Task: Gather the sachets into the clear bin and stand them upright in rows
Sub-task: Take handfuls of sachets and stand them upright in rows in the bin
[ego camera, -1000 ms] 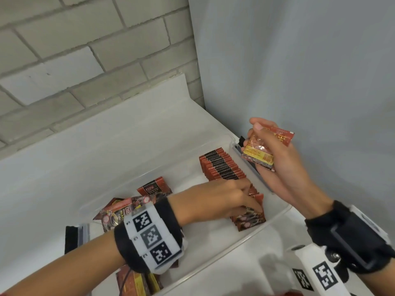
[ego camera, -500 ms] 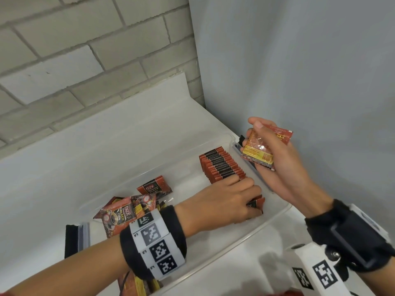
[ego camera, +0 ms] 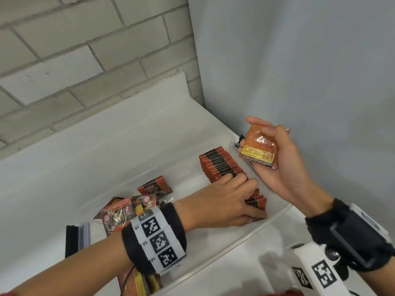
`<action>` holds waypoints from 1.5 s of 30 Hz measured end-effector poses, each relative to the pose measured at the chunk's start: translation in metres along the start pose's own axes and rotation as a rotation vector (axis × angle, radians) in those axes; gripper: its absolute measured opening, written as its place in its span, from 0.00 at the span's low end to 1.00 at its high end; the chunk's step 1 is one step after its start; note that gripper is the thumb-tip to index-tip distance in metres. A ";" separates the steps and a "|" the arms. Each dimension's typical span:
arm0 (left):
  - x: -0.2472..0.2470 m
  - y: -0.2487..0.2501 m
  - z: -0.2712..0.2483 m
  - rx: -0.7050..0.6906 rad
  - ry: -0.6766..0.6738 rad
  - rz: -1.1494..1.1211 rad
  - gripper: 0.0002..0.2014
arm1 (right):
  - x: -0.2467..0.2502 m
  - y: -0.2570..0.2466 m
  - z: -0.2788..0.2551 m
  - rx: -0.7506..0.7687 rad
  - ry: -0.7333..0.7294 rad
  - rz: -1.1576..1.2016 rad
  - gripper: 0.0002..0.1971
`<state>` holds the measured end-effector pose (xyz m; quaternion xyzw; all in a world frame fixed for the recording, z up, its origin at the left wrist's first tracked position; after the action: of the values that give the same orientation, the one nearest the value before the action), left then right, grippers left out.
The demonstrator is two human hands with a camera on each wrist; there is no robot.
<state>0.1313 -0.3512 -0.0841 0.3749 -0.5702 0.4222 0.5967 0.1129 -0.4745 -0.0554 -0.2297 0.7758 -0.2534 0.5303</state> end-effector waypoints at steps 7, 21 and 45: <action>0.009 -0.004 -0.002 0.018 0.008 -0.064 0.18 | -0.001 -0.001 0.000 0.011 0.026 -0.047 0.05; 0.058 -0.041 -0.041 0.579 0.697 -0.951 0.30 | -0.008 0.001 -0.004 0.191 -0.267 -0.310 0.07; 0.063 -0.028 -0.055 0.983 0.990 -1.354 0.07 | -0.005 -0.016 -0.026 0.018 -0.025 -0.691 0.08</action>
<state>0.1772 -0.3057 -0.0242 0.6110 0.3217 0.2905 0.6625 0.0919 -0.4801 -0.0340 -0.4774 0.6434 -0.4219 0.4245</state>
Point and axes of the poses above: each hand's wrist, its own z-axis towards the middle knuckle, its own x-axis out of the back of the hand, y = z × x, the point moved 3 cm from there along z, towards the middle knuckle, and after that the axes turned 15 degrees about -x, right-handed, at the moved point
